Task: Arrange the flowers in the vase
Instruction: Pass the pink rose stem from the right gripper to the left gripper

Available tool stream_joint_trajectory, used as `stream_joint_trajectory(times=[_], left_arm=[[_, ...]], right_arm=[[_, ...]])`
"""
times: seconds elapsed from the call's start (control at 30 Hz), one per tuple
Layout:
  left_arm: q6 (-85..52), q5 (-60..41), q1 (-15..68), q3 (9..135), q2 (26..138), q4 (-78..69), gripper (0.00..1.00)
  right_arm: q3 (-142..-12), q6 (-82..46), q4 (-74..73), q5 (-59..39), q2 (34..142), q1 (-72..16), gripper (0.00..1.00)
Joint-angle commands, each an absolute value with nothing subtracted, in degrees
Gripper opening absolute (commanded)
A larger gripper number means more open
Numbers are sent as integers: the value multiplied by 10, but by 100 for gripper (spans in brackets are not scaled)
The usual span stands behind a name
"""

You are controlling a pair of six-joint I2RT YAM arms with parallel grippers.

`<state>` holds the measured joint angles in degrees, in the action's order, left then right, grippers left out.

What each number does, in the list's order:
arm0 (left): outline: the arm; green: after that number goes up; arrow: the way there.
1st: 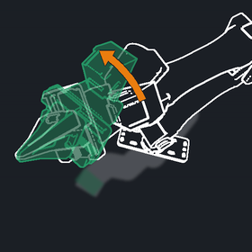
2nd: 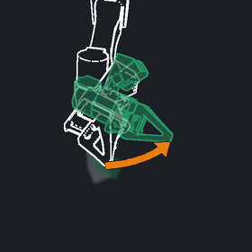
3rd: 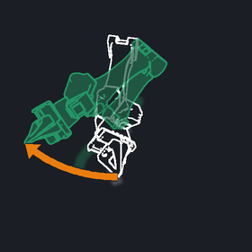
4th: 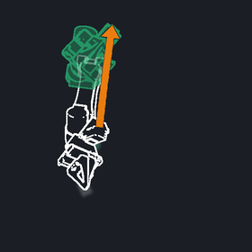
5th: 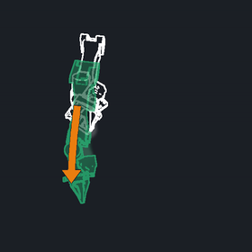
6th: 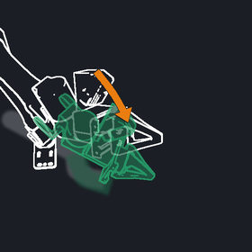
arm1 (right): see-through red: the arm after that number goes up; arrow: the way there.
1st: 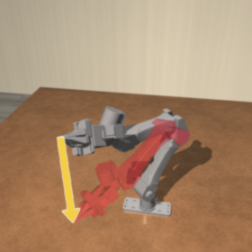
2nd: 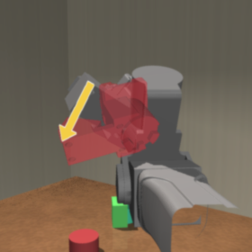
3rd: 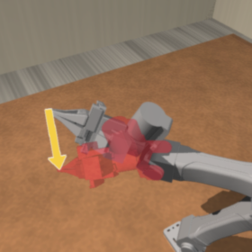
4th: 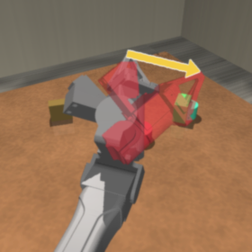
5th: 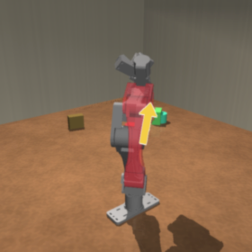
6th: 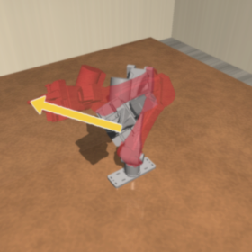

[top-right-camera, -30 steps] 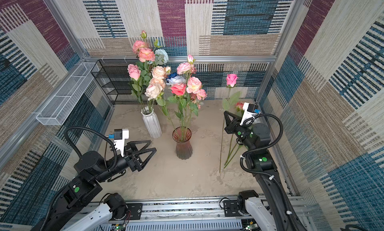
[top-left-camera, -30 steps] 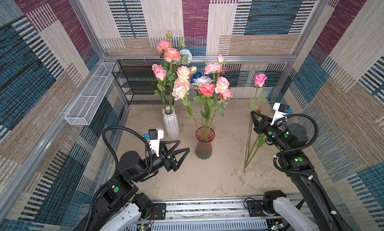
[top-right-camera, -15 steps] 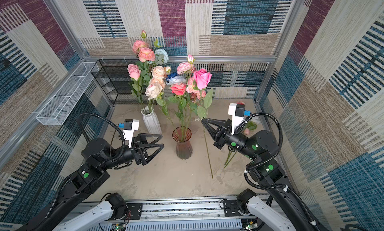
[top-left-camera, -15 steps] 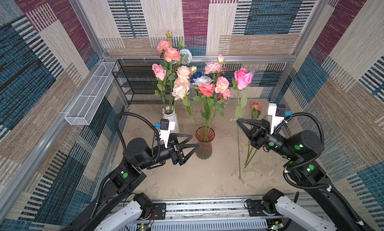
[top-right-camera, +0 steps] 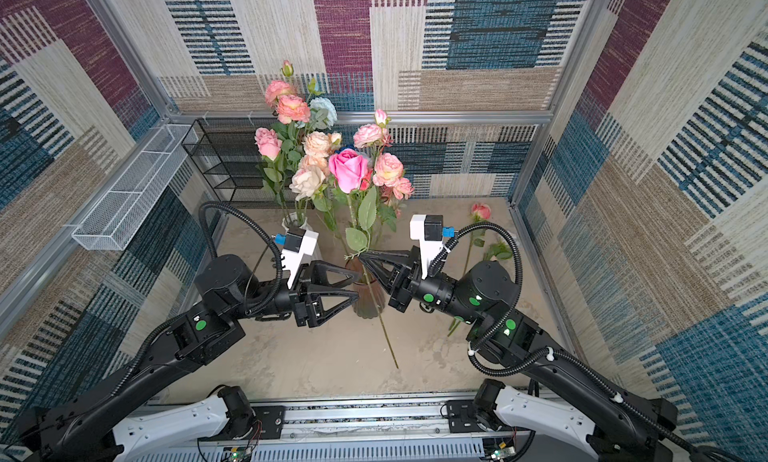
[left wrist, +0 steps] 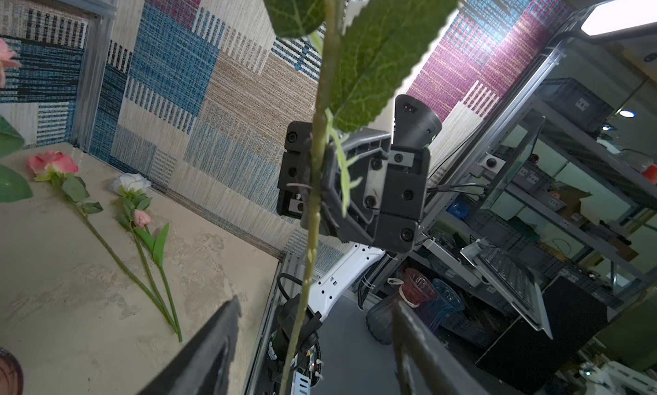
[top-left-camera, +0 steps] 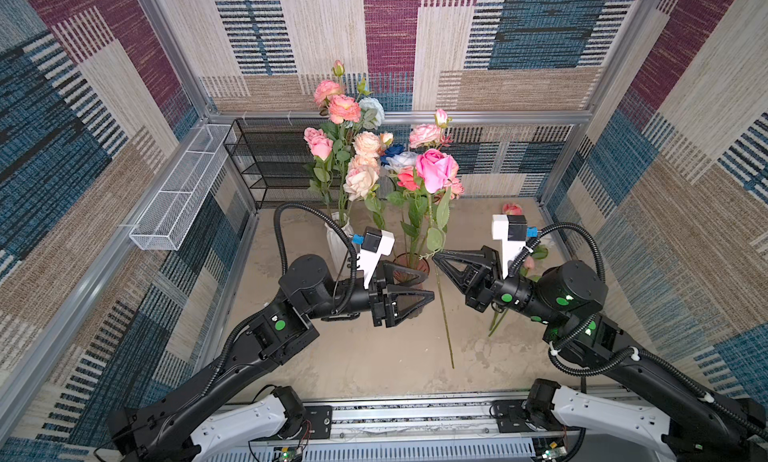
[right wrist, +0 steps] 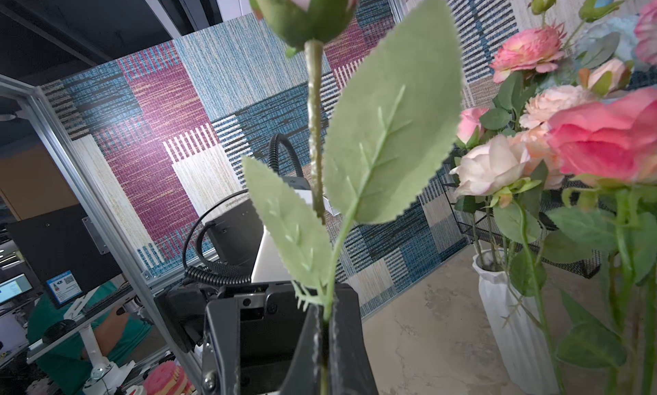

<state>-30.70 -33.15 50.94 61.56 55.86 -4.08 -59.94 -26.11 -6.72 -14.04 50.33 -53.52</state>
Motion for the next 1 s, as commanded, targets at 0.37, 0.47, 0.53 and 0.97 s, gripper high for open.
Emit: stream_joint_trajectory(times=[0.37,0.47,0.53,0.97], left_arm=[[-238,-281,539,649,580,-28,13],[-225,-258,539,650,570,-12,0],[-213,-244,539,653,564,3,0],[-36,-59,538,745,564,126,0]], right_arm=[[-596,-276,-110,-112,517,-546,0],[-592,-278,-105,-105,513,-547,6],[-589,-280,-99,-94,507,-547,19],[-531,-269,-40,20,405,-546,52]])
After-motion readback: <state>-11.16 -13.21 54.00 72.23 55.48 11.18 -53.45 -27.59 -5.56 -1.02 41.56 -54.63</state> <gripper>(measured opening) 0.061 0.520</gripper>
